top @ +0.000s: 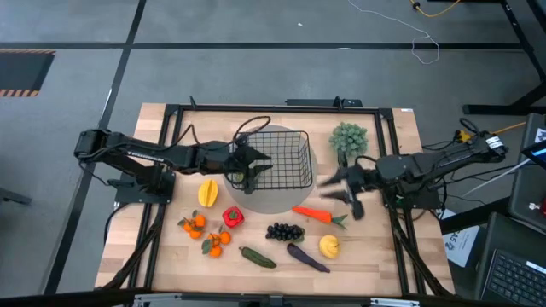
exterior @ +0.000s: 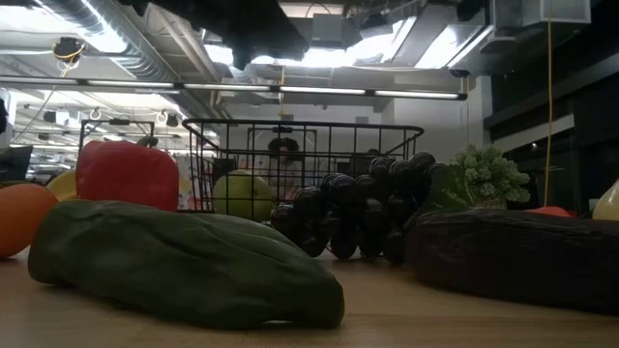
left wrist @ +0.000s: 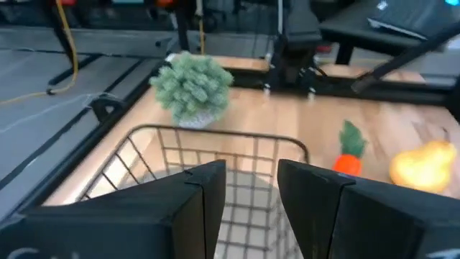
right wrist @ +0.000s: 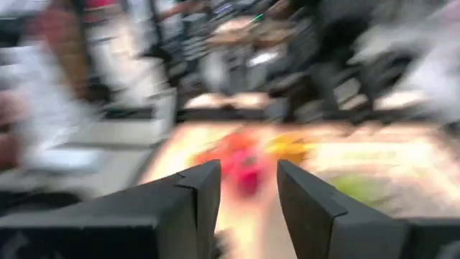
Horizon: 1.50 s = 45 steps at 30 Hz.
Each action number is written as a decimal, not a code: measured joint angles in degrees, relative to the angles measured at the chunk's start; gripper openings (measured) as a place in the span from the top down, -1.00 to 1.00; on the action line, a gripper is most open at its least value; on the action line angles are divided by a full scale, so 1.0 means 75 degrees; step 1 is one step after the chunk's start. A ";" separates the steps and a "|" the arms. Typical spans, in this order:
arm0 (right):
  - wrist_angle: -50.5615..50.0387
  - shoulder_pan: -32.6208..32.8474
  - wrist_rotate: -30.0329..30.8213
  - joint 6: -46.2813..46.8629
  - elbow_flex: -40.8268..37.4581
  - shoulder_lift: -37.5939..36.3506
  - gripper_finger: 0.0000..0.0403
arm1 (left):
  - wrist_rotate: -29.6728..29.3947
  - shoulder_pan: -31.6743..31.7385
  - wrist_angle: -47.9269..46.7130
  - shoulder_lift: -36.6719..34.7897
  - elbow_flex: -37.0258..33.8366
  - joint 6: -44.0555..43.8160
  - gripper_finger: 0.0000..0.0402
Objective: Build produce basket
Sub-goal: Put the red bell pepper into the black wire basket
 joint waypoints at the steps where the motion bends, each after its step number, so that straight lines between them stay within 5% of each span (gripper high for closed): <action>1: -0.0262 0.0087 -0.0436 0.0304 0.0000 -0.0069 0.33 | 0.0000 -0.0087 -0.0077 -0.0068 -0.0003 0.0000 0.42; 6: -0.1831 0.0552 -0.1912 0.0451 0.0000 -0.0151 0.33 | 0.0002 -0.0386 -0.0078 -0.0118 0.0000 0.0199 0.42; 14: -0.3281 0.0900 -0.0914 0.1283 0.0000 0.0211 0.33 | 0.0002 -0.0490 -0.0345 -0.0161 0.0000 0.0252 0.42; 24: -0.3455 0.0900 -0.0773 0.1759 0.0000 0.0610 0.33 | 0.0140 -0.1431 -0.4740 -0.1836 0.0282 -0.1910 0.42; 30: -0.3397 0.0900 -0.0773 0.1753 -0.0006 0.0657 0.33 | 0.0933 -0.2343 -0.6894 -0.2440 0.0264 -0.2983 0.42; 39: -0.3351 0.0900 -0.0774 0.1742 -0.0006 0.0733 0.33 | 0.0852 -0.3337 -0.5280 -0.1880 -0.0362 -0.3088 0.42; 45: -0.3419 0.0897 -0.0776 0.1738 -0.0006 0.0739 0.33 | -0.0333 -0.3560 -0.5155 -0.1085 -0.0487 -0.2958 0.42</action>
